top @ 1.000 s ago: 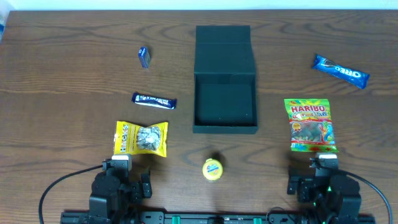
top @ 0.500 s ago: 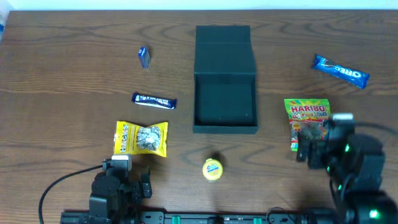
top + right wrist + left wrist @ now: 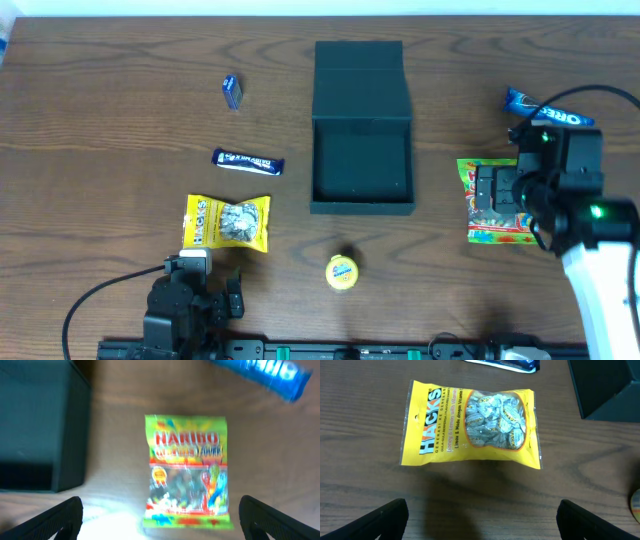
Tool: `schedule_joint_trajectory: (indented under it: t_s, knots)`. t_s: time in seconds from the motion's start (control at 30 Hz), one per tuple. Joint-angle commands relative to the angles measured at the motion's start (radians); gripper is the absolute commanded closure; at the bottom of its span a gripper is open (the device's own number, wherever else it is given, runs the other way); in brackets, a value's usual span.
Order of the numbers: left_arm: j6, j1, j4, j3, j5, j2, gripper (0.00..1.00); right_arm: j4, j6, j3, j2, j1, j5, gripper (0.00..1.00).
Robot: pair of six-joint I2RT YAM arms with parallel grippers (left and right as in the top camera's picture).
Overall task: Pack container
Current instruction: 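Reach the right gripper down onto the Haribo bag and grasp it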
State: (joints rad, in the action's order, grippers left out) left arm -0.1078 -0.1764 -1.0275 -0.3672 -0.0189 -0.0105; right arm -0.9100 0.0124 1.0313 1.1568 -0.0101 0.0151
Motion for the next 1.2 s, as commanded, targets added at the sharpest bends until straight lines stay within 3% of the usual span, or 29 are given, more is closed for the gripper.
schedule_joint_trajectory:
  t_s: [0.0, 0.2, 0.57, 1.17]
  knots:
    - [-0.001, 0.006, -0.049, 0.019, 0.027, 0.007, 0.05, -0.006, 0.013, 0.010, 0.076, -0.059, 0.004, 0.01]
    - [-0.001, 0.006, -0.049, 0.019, 0.026, 0.007, 0.04, 0.065, 0.066, 0.010, 0.242, -0.149, -0.009, 0.01]
    - [-0.001, 0.006, -0.049, 0.019, 0.026, 0.007, 0.04, 0.138, 0.117, 0.010, 0.486, -0.154, -0.079, 0.01]
    - [-0.001, 0.006, -0.049, 0.019, 0.026, 0.007, 0.04, 0.171, 0.111, 0.000, 0.596, -0.155, -0.015, 0.01]
